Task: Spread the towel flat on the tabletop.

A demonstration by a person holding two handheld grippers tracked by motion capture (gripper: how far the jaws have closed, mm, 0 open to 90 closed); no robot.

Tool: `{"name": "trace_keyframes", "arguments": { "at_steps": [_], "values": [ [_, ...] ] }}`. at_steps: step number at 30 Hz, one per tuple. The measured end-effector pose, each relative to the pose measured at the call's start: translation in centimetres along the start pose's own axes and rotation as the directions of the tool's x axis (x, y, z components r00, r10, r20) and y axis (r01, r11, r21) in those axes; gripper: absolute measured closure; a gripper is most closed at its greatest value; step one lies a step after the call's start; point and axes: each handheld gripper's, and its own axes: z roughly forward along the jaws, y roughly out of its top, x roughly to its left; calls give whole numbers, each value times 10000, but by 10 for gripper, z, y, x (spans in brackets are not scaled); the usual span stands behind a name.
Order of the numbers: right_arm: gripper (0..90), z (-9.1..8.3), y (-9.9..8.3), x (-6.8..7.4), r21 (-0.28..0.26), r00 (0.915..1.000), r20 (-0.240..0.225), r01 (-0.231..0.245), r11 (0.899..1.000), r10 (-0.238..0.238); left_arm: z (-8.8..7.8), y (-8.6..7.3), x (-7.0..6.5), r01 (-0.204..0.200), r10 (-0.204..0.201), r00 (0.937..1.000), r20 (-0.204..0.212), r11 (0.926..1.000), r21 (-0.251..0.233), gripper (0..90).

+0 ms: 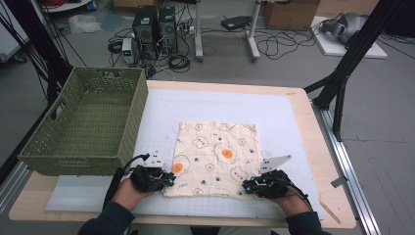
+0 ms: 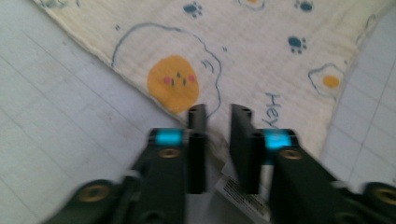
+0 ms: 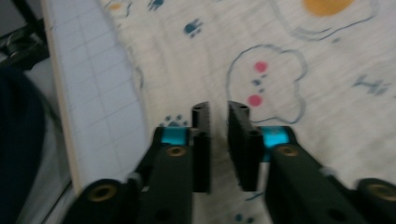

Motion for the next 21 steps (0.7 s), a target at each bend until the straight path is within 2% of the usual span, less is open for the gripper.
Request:
{"name": "trace_keyframes", "arguments": {
  "at_steps": [2, 4, 8, 11, 13, 14, 16, 17, 21],
  "values": [
    [672, -6, 2, -5, -605, 9987, 399, -291, 9977, 316, 1, 6, 5, 212, -221, 9996, -160, 9981, -571, 605],
    [662, -12, 4, -11, -1097, 9940, 909, -501, 9927, 602, 3, 14, 11, 363, -407, 9985, -370, 9931, -1117, 561],
    [646, -15, 5, -17, -1349, 9871, 1376, -633, 9888, 820, 10, 32, 27, 545, -717, 9937, -866, 9809, -1867, 537],
    [634, -15, 5, -18, -1368, 9845, 1560, -586, 9889, 799, 22, 45, 40, 749, -1031, 9854, -1352, 9771, -1990, 526],
    [627, -15, 5, -19, -1382, 9827, 1709, -475, 9893, 710, 29, 50, 45, 731, -1087, 9801, -1663, 9756, -2068, 506],
    [621, -14, 6, -19, -1374, 9822, 1729, -504, 9892, 741, 33, 53, 48, 619, -997, 9781, -1825, 9774, -2021, 505],
    [617, -14, 6, -20, -1335, 9810, 1805, -478, 9899, 717, 41, 58, 53, 756, -1174, 9736, -1956, 9750, -2089, 504],
    [612, -14, 6, -21, -1326, 9807, 1819, -480, 9900, 719, 44, 59, 56, 774, -1263, 9690, -2123, 9713, -2247, 504],
    [592, -15, 6, -22, -1438, 9793, 1897, -440, 9886, 712, 59, 68, 72, 1209, -1732, 9507, -2573, 9709, -2068, 498]
  ]
}}
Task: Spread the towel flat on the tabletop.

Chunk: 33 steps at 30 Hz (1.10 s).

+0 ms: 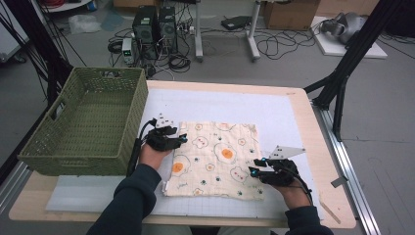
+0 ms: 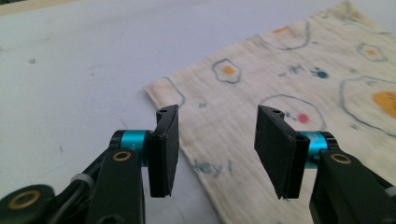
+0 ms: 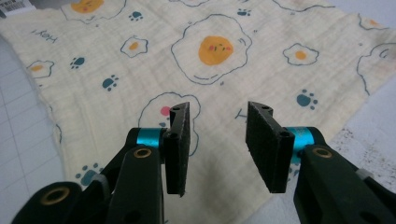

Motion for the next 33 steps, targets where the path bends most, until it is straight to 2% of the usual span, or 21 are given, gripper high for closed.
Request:
{"name": "trace_keyframes", "arguments": {
  "at_steps": [2, 4, 5, 7, 9, 11, 13, 14, 15, 16, 17, 19, 20, 21, 22, 23, 25, 27, 29, 33],
  "values": [
    [579, 0, 0, -1, -42, 9999, 133, -9, 10000, 10, 8, 4, 3, 185, -183, 9998, -126, 9997, 156, 488],
    [549, 0, 1, -1, -49, 9996, 265, -18, 10000, 19, 18, 7, 6, 131, -116, 9993, -345, 9990, 417, 476],
    [523, 0, 1, -1, -62, 9996, 297, -34, 10000, 36, 22, 7, 8, 56, -38, 9990, -455, 9992, 391, 472],
    [481, 1, 1, -1, -86, 9992, 401, -65, 9999, 69, 29, 8, 11, 144, -90, 9975, -694, 9969, 769, 463],
    [455, 1, 1, -1, -90, 9989, 471, -67, 9999, 71, 35, 8, 13, 92, -25, 9969, -791, 9964, 841, 477],
    [432, 0, 1, -2, -104, 9983, 574, -94, 9999, 100, 38, 6, 12, -323, 396, 9964, -751, 9948, 961, 568],
    [420, -1, 1, -2, -129, 9978, 633, -165, 9998, 173, 39, 7, 10, -514, 582, 9957, -715, 9943, 934, 624],
    [417, -1, 1, -3, -189, 9978, 641, -135, 9997, 146, 39, 7, 8, -647, 704, 9958, -580, 9935, 938, 669],
    [413, -1, 1, -3, -185, 9977, 649, -159, 9997, 171, 39, 7, 7, -837, 902, 9938, -650, 9917, 976, 739],
    [413, -1, 1, -3, -196, 9978, 647, -160, 9997, 173, 38, 8, 6, -994, 1082, 9905, -848, 9899, 1015, 828],
    [413, -1, 1, -3, -187, 9977, 656, -151, 9997, 163, 38, 8, 6, -1022, 1146, 9862, -1193, 9891, 1058, 854],
    [412, -1, 1, -3, -195, 9975, 690, -135, 9997, 148, 36, 8, 12, -575, 743, 9829, -1685, 9931, 1025, 855],
    [412, -1, 1, -3, -180, 9974, 700, -144, 9997, 156, 36, 7, 14, -302, 456, 9854, -1639, 9950, 952, 844],
    [413, -1, 1, -3, -217, 9970, 753, -136, 9997, 152, 36, 7, 16, -234, 379, 9865, -1594, 9955, 917, 806],
    [413, -1, 1, -3, -222, 9969, 774, -143, 9997, 160, 35, 7, 17, -359, 493, 9863, -1572, 9956, 871, 762],
    [413, 0, 2, -4, -247, 9959, 890, -133, 9996, 154, 34, 7, 19, -236, 360, 9863, -1611, 9967, 780, 665],
    [413, 3, 4, -9, -178, 9922, 1230, -161, 9997, 182, 31, 8, 22, 411, -339, 9867, -1588, 9983, 425, 506],
    [421, 6, 10, -19, -230, 9840, 1751, -307, 9993, 343, 29, 8, 24, 556, -510, 9898, -1333, 9980, 308, 475],
    [449, 12, 18, -34, -404, 9720, 2248, -608, 9973, 684, 28, 8, 24, 463, -414, 9916, -1223, 9982, 376, 457],
    [490, 33, 34, -57, -336, 9516, 2879, -1026, 9942, 1079, 28, 8, 28, 706, -663, 9895, -1281, 9971, 287, 462]
  ]
}}
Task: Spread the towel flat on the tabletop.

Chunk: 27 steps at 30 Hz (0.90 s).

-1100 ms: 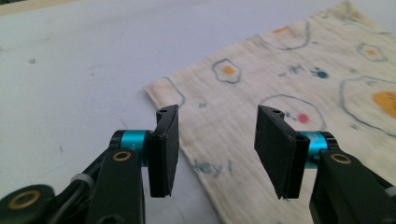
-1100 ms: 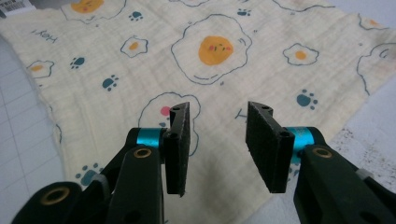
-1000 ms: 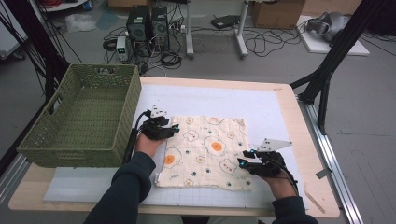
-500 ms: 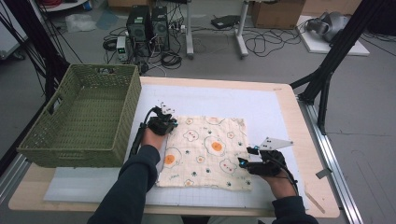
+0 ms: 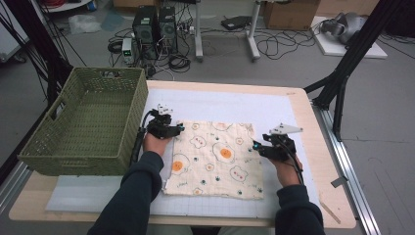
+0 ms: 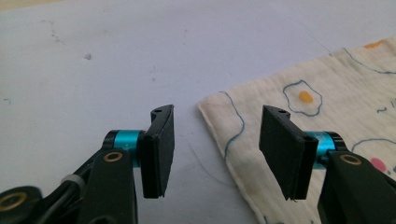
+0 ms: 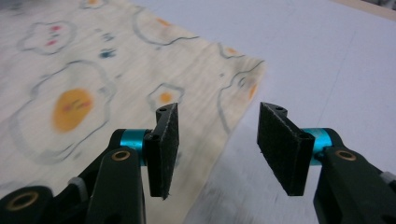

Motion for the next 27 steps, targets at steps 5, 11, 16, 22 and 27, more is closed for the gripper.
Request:
{"name": "trace_keyframes", "arguments": {
  "at_steps": [5, 11, 16, 22, 27],
  "values": [
    [526, 39, 12, -6, 729, 9966, 753, -381, 9966, 326, 6, -4, -3, -237, 228, 9995, 229, 9989, 402, 544],
    [875, 55, 10, -13, 669, 9921, 290, -1236, 9901, 1219, 7, -3, -11, -898, 880, 9953, 407, 9950, 432, 851],
    [884, 51, 11, -14, 858, 9882, 1328, -885, 9924, 766, 7, -2, -15, -826, 829, 9965, -109, 9963, 254, 863],
    [783, 48, 11, -16, 624, 9855, 1583, -721, 9954, 615, 8, -1, -21, -1082, 1087, 9931, -444, 9940, 128, 825],
    [567, 35, 14, -20, 97, 9878, 1412, -685, 9976, 664, 0, -1, -5, -177, 203, 9977, -643, 9990, 407, 489]
  ]
}}
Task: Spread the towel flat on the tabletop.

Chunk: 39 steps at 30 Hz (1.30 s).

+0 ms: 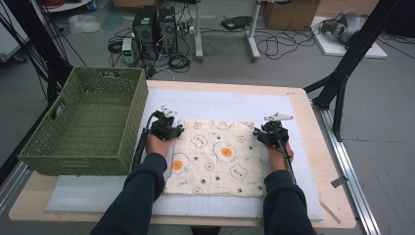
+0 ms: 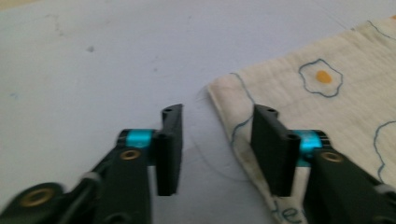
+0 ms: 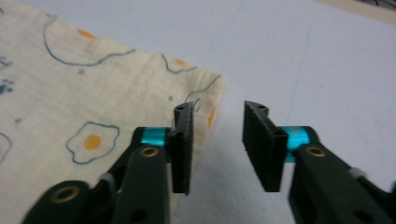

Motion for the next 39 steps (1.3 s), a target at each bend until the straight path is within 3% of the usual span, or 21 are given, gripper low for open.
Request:
{"name": "trace_keyframes", "arguments": {
  "at_steps": [3, 9, 11, 13, 16, 21, 23, 25, 28, 30, 31, 34, 36, 39],
  "values": [
    [483, -12, 2, -3, -428, 9999, -74, 68, 9991, -72, -10, 0, 4, 179, -171, 9996, 222, 9992, -369, 439],
    [366, -34, -4, -4, -999, 9974, -671, -335, 9944, 269, -23, -7, 6, 215, -112, 9952, 974, 9942, -1049, 344],
    [353, -41, -8, -3, -1101, 9944, -1011, -436, 9930, 324, -28, -10, 6, 477, -237, 9847, 1729, 9896, -1357, 318],
    [336, -47, -13, -3, -1229, 9920, -1248, -358, 9918, 203, -33, -13, 5, 462, -114, 9719, 2350, 9886, -1434, 310],
    [275, -56, -17, -1, -1252, 9870, -1605, -311, 9916, 107, -41, -11, 2, 397, 35, 9645, 2642, 9867, -1579, 274],
    [205, -69, -29, -1, -1070, 9744, -2239, -458, 9932, 208, -58, -11, -7, 263, 526, 9481, 3137, 9699, -2422, 217],
    [205, -77, -34, -1, -1391, 9746, -2240, -393, 9895, 72, -66, -14, -10, 91, 799, 9445, 3185, 9632, -2687, 212],
    [195, -83, -37, 0, -1664, 9756, -2184, -146, 9860, -224, -71, -17, -10, 29, 999, 9354, 3393, 9571, -2897, 213],
    [165, -92, -42, 4, -2062, 9775, -1993, 264, 9782, -683, -80, -21, -10, 117, 1183, 9269, 3563, 9395, -3423, 219],
    [150, -94, -43, 7, -2123, 9731, -2055, 598, 9754, -1044, -83, -23, -10, 164, 1370, 9091, 3934, 9319, -3622, 216],
    [139, -95, -44, 9, -2100, 9722, -1979, 825, 9742, -1250, -84, -23, -12, 59, 1519, 9040, 3997, 9303, -3667, 213],
    [119, -96, -45, 11, -1984, 9729, -1952, 845, 9765, -1239, -85, -25, -16, -301, 1954, 8983, 3934, 9209, -3887, 206],
    [115, -96, -46, 13, -1968, 9738, -1885, 897, 9763, -1275, -84, -26, -19, -7, 1741, 8954, 4099, 9209, -3897, 206],
    [115, -94, -49, 15, -1844, 9760, -1885, 742, 9801, -1093, -83, -29, -20, 41, 1606, 9012, 4025, 9257, -3783, 192]
  ]
}}
